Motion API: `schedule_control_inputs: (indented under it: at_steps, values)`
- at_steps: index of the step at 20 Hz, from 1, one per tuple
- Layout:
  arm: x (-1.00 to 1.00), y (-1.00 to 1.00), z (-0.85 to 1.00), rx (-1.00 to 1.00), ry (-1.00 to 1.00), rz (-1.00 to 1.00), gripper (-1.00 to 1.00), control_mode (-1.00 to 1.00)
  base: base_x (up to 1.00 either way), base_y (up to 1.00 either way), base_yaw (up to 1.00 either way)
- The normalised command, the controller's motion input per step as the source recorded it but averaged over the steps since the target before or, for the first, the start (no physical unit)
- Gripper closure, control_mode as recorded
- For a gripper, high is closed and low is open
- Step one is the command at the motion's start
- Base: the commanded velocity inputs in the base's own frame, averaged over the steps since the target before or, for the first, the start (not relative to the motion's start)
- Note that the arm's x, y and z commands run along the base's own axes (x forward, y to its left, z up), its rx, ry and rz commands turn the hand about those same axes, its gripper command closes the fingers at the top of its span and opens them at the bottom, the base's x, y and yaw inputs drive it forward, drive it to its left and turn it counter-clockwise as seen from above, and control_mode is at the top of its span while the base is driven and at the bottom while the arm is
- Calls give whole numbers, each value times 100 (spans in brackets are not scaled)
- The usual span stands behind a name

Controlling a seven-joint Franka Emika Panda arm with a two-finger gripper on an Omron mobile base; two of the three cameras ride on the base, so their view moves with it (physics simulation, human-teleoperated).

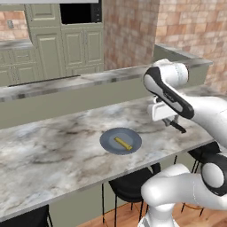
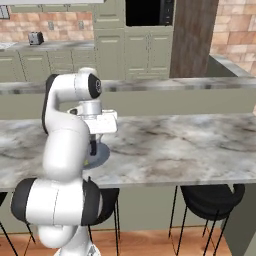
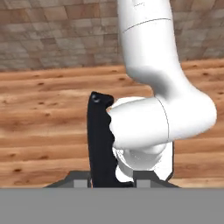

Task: Retrieve the butter from the fridge and place it on a plate on the dining table. Then retrieve the butter knife by the fridge and place it near the plate.

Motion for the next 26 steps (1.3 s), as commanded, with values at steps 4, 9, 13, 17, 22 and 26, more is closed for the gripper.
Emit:
schedule_control_inputs:
  at_steps: [4,9,13,17,22,26]
  values:
    - [88,5,-48,9,-10,11,100,-100,0,0,0]
    - [73,5,-51,8,-5,5,100,-100,0,0,0]
    - [62,22,-61,0,0,0,100,-100,0,0,0]
    - [66,3,-48,0,0,0,100,-100,0,0,0]
    - [47,0,-51,0,1,0,100,-100,0,0,0]
    - [28,0,-53,0,1,0,100,-100,0,0,0]
